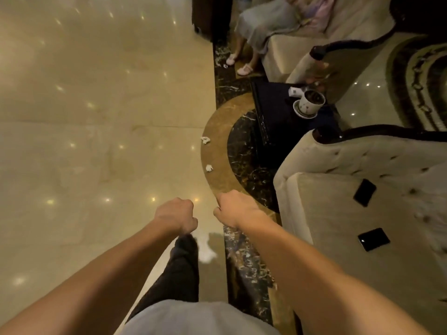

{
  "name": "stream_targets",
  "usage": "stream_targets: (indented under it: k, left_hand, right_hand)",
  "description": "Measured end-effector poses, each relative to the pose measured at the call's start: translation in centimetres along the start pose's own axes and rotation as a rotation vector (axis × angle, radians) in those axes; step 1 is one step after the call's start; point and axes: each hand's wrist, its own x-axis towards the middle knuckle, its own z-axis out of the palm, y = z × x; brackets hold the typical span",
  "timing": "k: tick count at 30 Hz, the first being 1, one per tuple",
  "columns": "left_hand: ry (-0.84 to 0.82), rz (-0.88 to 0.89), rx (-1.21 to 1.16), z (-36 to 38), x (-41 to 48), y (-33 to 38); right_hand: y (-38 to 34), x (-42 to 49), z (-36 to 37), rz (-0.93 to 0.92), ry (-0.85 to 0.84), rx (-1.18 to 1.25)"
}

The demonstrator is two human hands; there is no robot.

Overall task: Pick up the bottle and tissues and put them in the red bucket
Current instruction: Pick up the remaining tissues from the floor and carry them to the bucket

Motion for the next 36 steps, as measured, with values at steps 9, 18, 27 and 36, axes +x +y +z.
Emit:
stream_targets:
  k: [9,18,27,36]
  left_hand:
    - [-0.029,-0.001,-0.016,-13.5,22.1,-6.1]
    - [-0.077,-0.054,-0.081,-21.5,35.1,-6.5]
    - [-0.140,-0.260,-0.332,-22.5,51.5,-3.3]
    - [-0.275,-0.513,-0.593,-11.0,67.2,1.0]
  right_hand:
    - [3.5,20.3,-12.5,0.146,-0.068,0.075]
    - [7.0,34.5,-21.9,0.142,-0.136,-0.022]
    - [12.9,56.3,-27.8,-0.314,-0.147,-0.303]
    - [19.2,78.1,-20.4,-0.539,-0.175,-0.259]
